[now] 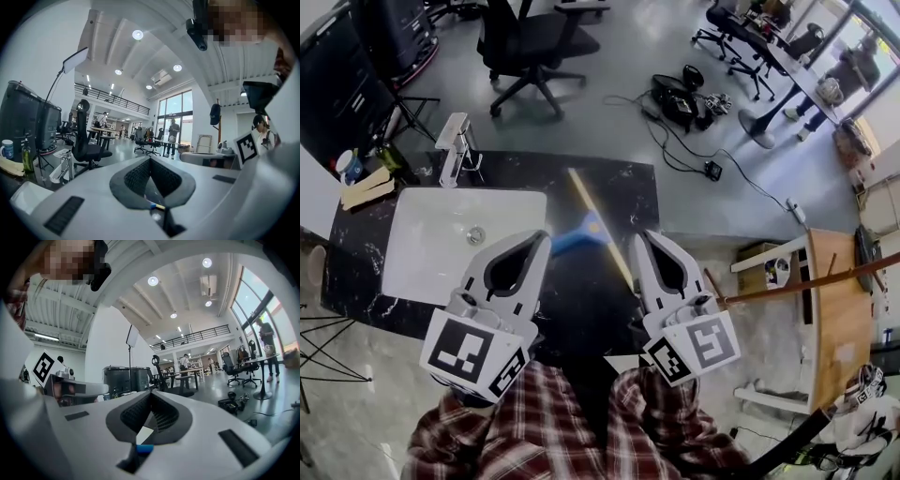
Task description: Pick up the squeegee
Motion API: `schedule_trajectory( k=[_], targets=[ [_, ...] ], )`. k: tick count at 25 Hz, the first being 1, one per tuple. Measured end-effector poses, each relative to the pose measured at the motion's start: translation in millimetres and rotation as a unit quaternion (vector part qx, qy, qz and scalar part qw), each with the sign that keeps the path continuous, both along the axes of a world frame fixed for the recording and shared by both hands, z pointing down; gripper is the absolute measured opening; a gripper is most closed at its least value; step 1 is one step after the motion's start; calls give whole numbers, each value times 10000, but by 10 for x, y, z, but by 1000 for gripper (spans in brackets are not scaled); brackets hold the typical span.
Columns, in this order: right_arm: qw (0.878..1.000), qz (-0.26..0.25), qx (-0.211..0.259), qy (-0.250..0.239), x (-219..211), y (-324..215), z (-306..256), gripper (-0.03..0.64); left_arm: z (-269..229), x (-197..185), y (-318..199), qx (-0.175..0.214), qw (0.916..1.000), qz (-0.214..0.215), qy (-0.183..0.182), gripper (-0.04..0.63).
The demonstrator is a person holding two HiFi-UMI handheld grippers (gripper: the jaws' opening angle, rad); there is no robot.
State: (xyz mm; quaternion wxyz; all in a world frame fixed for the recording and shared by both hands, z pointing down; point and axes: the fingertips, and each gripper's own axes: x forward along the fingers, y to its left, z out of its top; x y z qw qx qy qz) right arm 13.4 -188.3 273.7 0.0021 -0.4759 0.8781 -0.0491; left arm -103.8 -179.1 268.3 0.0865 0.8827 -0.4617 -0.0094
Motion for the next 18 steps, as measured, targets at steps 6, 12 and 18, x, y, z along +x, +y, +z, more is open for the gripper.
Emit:
schedule_trajectory(
  k=[6, 12, 18],
  targets=[
    [9999, -58, -62, 76, 87, -91, -4, 12, -66, 134, -122, 115, 9999, 82, 29, 9],
    [9997, -206, -86, 114, 119, -192, -38, 12, -182, 225, -205, 241, 9992, 92, 295, 11],
    [9994, -285, -138, 129, 117, -255, 7, 12, -147, 217, -282, 177, 9990, 115, 403, 29]
  ],
)
